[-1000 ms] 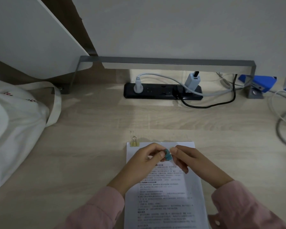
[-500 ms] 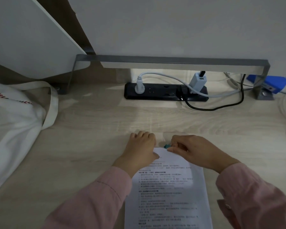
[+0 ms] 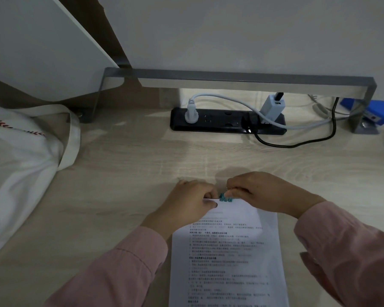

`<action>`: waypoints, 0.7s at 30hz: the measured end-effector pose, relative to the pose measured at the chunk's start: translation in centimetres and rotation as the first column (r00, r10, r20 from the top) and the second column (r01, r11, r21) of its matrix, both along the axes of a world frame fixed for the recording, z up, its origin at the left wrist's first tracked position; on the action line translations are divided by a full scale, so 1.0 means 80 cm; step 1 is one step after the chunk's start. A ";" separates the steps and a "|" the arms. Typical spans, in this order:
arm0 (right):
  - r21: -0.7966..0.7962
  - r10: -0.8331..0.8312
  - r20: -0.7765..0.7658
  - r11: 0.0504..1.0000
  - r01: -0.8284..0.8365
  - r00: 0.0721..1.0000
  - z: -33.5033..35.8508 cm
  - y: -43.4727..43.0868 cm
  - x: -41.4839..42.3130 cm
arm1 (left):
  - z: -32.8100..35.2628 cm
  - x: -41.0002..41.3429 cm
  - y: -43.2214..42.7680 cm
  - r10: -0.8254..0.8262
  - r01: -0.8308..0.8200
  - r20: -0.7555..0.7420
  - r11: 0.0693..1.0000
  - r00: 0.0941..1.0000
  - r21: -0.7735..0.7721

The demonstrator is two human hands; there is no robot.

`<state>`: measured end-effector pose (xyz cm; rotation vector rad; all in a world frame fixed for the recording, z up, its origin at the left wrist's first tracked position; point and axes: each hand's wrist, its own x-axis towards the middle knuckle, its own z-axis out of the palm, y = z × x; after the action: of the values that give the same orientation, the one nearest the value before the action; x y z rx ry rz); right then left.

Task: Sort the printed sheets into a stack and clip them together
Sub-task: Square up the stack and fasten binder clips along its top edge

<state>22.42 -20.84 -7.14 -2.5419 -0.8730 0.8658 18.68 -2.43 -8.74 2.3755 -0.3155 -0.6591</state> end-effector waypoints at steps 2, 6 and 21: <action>-0.023 0.014 -0.073 1.000 -0.016 0.997 0.004 0.002 0.007 | 0.001 -0.001 0.001 -0.014 0.015 0.030 1.000 0.999 -0.009; -0.054 0.035 -0.254 0.997 -0.051 0.967 0.014 0.009 0.019 | 0.003 -0.003 0.002 -0.014 0.016 0.072 0.999 0.997 -0.031; -0.017 -0.293 -0.300 0.953 0.302 0.908 0.023 -0.014 0.006 | -0.005 -0.009 0.002 -0.013 0.011 0.066 0.999 0.998 0.030</action>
<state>22.94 -21.93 -5.32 -2.3464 -0.3875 1.0880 17.97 -2.24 -9.12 2.4295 -0.3514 -0.5952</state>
